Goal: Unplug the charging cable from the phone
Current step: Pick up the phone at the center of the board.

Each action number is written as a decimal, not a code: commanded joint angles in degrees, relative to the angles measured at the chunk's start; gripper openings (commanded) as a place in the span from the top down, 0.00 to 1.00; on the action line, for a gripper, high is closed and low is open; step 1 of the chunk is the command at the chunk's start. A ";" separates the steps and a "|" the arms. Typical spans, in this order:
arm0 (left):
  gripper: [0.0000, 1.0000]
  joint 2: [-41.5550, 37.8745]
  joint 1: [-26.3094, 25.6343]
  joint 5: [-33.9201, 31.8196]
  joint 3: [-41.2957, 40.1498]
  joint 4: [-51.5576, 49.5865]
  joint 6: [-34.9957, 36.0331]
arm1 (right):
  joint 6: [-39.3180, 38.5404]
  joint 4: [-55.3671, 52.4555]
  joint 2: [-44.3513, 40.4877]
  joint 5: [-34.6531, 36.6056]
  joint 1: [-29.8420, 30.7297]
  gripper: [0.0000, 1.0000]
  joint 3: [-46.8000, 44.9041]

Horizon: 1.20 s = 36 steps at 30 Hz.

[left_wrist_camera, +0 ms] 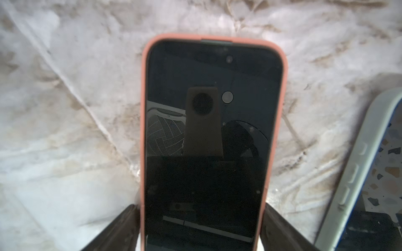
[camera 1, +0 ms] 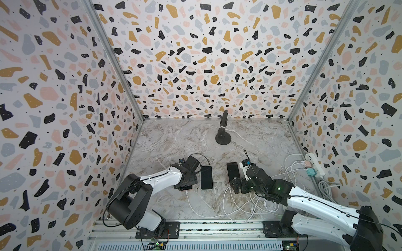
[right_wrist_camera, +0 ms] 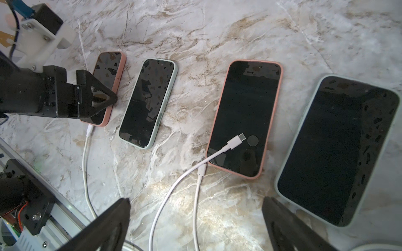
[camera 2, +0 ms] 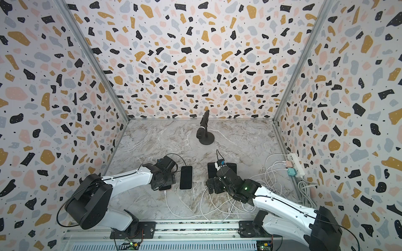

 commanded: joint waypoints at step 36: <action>0.40 -10.16 0.48 3.05 -2.56 3.07 -2.18 | -0.51 7.10 12.50 -3.41 6.11 0.04 4.49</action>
